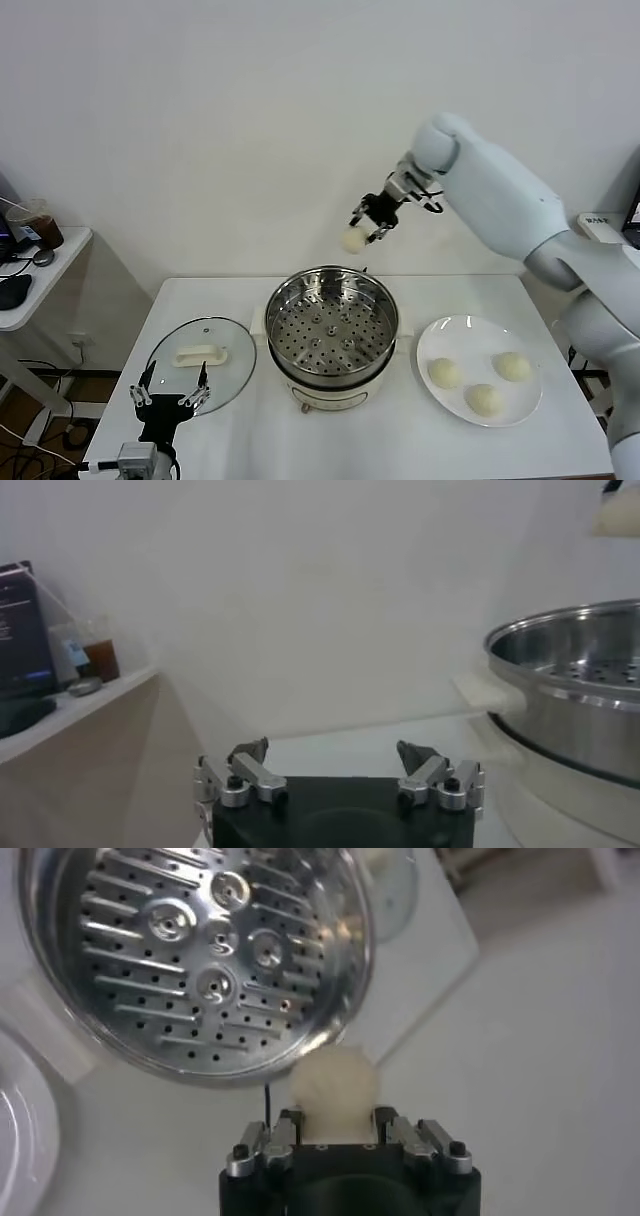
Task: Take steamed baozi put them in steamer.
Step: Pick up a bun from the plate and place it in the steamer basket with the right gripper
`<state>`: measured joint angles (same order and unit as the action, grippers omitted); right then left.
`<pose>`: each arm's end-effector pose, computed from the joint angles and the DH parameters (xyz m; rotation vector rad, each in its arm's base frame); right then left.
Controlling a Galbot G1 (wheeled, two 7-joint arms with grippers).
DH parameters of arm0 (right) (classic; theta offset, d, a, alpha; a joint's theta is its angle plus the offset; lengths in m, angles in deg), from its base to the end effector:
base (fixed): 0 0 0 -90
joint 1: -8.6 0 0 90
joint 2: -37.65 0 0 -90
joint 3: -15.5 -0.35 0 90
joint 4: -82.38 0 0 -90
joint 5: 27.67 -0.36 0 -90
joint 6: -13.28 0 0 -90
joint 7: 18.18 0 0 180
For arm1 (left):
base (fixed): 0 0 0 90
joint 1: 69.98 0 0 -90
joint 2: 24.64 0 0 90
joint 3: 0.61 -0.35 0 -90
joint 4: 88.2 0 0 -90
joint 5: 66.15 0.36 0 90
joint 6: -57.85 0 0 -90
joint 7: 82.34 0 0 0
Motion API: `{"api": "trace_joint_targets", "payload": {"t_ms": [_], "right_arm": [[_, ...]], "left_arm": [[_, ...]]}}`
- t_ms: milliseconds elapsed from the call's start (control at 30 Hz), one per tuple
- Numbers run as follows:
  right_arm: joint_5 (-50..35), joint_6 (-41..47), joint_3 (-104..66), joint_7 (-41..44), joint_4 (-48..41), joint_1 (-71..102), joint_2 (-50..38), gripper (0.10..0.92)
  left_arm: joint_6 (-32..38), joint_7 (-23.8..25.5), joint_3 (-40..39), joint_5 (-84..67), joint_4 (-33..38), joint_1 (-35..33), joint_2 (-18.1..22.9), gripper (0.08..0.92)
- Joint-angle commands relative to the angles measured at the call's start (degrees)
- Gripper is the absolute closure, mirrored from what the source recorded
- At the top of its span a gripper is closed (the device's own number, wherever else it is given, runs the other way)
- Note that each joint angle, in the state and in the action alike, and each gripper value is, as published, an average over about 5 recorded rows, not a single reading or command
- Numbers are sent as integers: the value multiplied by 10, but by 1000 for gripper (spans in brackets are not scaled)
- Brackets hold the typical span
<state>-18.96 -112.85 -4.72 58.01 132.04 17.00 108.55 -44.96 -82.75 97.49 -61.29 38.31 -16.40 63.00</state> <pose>0.6422 0.0525 0.0010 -2.0487 0.9648 -2.1732 0.1509 0.0463 -0.2779 0.1737 -2.9020 -0.2807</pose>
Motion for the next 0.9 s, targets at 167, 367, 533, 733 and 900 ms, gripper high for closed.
{"api": "trace_joint_targets", "payload": {"t_ms": [167, 367, 533, 733, 900], "right_arm": [[67, -114, 80, 0, 76, 8, 51, 575], [134, -113, 76, 2, 74, 37, 56, 575], [168, -114, 60, 0, 48, 59, 67, 575], [208, -114, 25, -7, -9, 80, 97, 569], [214, -114, 19, -9, -32, 88, 111, 569]], "left_arm": [[0, -3, 2, -2, 6, -3, 4, 177], [0, -5, 0, -3, 4, -5, 6, 177], [0, -5, -1, -2, 3, -5, 7, 177], [-1, -5, -1, -3, 1, -5, 8, 177], [-1, -5, 1, -3, -2, -3, 8, 177]]}}
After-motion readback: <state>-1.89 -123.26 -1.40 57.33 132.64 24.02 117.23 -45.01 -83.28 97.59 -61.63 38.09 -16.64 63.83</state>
